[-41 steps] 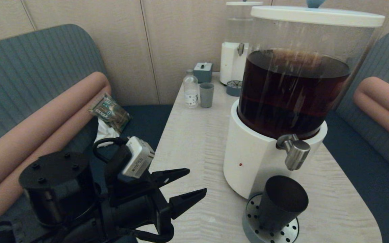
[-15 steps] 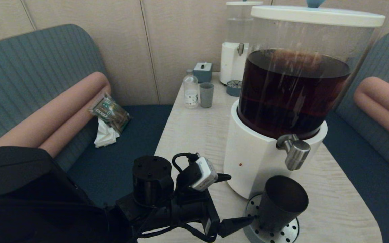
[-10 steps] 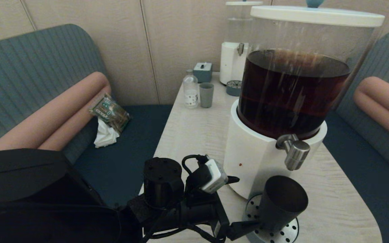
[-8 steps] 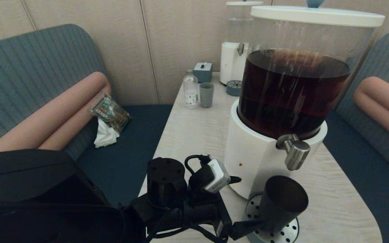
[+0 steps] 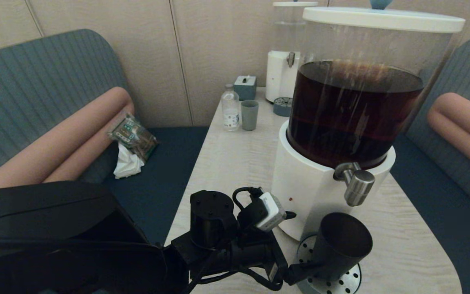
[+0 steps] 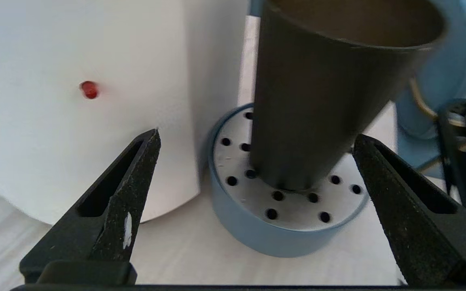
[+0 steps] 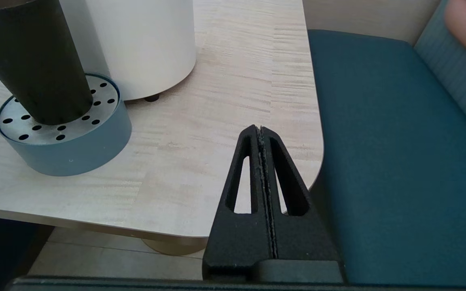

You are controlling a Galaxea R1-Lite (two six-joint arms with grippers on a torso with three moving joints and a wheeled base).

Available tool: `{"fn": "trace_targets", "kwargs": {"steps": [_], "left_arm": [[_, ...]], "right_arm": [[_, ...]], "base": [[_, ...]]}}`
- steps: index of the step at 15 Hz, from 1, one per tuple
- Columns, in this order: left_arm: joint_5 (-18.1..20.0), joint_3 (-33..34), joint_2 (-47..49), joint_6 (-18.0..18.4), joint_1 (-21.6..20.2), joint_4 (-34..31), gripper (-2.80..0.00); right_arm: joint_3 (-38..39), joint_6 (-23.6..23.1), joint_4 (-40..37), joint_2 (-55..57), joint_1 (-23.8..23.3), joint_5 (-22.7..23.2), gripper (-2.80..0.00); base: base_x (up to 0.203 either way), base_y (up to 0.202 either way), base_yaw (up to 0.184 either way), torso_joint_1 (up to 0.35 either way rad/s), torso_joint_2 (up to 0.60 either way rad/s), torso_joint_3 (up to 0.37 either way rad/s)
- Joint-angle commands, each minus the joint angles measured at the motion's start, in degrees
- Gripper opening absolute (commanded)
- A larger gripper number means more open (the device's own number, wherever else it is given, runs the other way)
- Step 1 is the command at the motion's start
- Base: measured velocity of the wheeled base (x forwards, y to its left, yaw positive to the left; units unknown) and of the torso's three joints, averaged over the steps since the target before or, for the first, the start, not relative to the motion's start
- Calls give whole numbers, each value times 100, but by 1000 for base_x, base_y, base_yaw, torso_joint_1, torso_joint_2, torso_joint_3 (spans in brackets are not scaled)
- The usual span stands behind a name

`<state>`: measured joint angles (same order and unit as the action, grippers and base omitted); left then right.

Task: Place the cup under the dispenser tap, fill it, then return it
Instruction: Place the cup next to the water dispenser

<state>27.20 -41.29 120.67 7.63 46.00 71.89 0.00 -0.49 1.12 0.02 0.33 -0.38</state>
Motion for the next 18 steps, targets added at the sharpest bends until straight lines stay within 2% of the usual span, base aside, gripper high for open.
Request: {"fn": "trace_targets", "kwargs": {"steps": [1, 10, 14, 18], "left_arm": [[-35, -68, 92, 17, 21, 41, 0], [49, -183, 167, -33, 252, 18, 0], [262, -463, 265, -60, 294, -42, 0], [268, -733, 487, -95, 313, -36, 0]], "right_arm": [[35, -4, 2, -38, 2, 1, -280], [35, -4, 2, -38, 3, 3, -280], [35, -4, 2, -38, 2, -6, -280], [35, -4, 2, -38, 2, 2, -280]], "base": [[0, 0, 0, 0, 0, 0], [0, 0, 0, 0, 0, 0], [0, 0, 0, 0, 0, 0], [0, 0, 0, 0, 0, 0]]}}
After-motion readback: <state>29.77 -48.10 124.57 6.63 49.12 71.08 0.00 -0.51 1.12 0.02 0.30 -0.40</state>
